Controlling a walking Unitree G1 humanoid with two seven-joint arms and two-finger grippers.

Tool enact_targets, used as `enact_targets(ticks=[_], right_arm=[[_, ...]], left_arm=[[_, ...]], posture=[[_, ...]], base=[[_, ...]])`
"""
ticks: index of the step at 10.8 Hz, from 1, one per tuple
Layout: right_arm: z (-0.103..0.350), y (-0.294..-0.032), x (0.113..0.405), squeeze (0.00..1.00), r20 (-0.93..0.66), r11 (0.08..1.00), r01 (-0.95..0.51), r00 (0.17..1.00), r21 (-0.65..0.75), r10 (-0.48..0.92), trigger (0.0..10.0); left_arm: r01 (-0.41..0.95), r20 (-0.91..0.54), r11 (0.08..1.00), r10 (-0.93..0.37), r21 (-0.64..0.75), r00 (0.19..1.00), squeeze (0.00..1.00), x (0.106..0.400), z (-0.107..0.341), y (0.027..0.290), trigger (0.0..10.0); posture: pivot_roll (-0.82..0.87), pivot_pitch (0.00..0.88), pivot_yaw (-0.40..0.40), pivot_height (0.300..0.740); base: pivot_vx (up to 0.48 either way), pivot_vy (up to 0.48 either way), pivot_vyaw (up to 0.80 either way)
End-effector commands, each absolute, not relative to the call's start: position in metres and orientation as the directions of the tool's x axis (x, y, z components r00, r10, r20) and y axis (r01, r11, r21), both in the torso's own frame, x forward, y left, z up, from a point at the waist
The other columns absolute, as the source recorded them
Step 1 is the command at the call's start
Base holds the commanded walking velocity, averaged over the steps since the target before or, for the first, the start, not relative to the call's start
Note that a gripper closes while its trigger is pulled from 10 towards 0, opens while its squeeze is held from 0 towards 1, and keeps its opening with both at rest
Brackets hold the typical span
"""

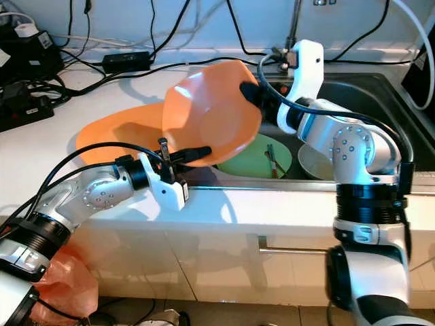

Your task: Kitchen organization

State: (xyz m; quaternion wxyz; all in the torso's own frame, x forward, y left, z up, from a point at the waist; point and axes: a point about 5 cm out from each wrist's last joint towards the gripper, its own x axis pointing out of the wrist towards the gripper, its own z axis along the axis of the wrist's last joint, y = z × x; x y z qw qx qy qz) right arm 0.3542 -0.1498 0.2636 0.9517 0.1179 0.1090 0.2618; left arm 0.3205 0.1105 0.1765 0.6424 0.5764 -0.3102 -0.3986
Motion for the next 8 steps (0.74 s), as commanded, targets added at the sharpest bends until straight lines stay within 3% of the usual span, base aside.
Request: enact_targets(ticks=[1,3,8], right_arm=[[0.252,-0.155,0.352,0.00,-0.214,0.841,-0.463,0.824,0.280,0.525,0.0],[0.243,-0.161,0.344,0.00,-0.300,0.788,-0.573,0.729,0.225,0.615,0.0],[0.232,-0.169,0.343,0.00,-0.356,0.765,-0.609,0.682,0.209,0.640,0.0]], left_arm=[[0.106,0.000,0.059,-0.875,0.993,0.485,0.00,0.321,0.190,0.113,0.0],[0.105,0.000,0.057,-0.879,0.993,0.477,0.00,0.320,0.189,0.112,0.0],[0.100,0.010,0.063,-0.889,0.993,0.459,0.00,0.316,0.188,0.110,0.0]], posture=[[0.09,0.061,0.042,0.740],[0.09,0.058,0.039,0.740],[0.09,0.058,0.033,0.740]], base=[[0.000,0.000,0.00],[0.000,0.000,0.00],[0.000,0.000,0.00]])
